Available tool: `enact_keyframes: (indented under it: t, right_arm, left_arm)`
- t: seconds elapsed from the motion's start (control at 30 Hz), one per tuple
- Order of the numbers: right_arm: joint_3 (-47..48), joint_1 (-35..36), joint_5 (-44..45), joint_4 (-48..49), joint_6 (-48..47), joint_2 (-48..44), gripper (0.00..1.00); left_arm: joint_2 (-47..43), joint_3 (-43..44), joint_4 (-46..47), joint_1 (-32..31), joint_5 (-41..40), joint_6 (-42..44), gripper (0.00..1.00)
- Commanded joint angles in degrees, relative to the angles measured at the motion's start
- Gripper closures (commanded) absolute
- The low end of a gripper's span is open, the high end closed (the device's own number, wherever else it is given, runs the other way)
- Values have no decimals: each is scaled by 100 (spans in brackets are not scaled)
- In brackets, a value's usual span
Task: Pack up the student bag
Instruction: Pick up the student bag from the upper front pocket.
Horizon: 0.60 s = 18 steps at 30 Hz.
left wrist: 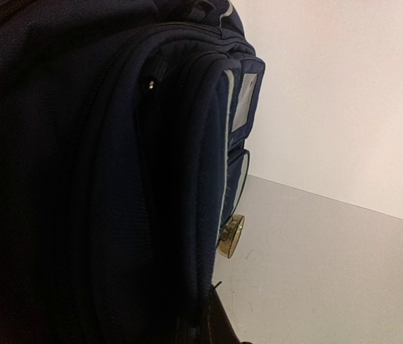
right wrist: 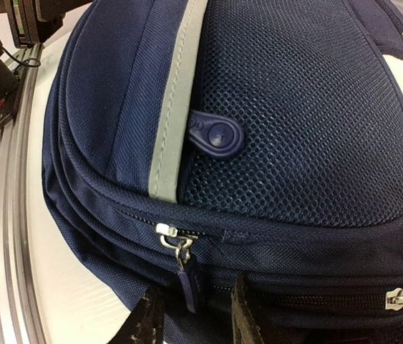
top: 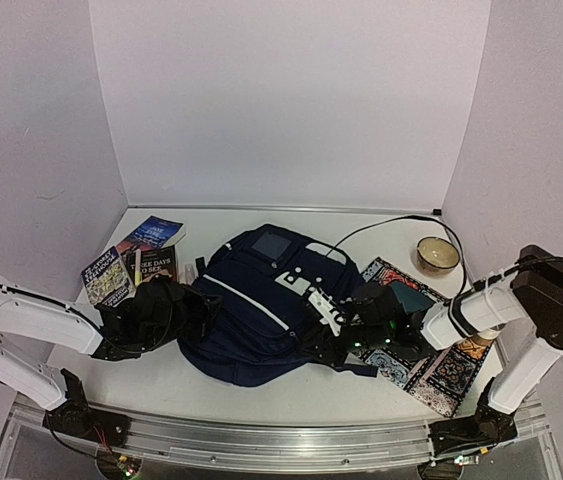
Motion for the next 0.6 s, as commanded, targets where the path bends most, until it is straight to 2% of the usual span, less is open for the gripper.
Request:
enact_keyframes:
  t: [0.0,0.13,0.3,0.57]
  right_arm:
    - [230,33,296,202,-8,71,68]
    - [294,58,338,261,9,110,71]
    - [412,148,239,147,32,108,98]
    - [620,607,421,-644,309,-348,100]
  left_arm:
    - [-64,207,630,-14,54,-30,100]
    - [-73,198,639,-16,63,-26,100]
    - [-81,171,647,-14,31,-32,100]
    - [-9,168,649,-17,-205,170,100]
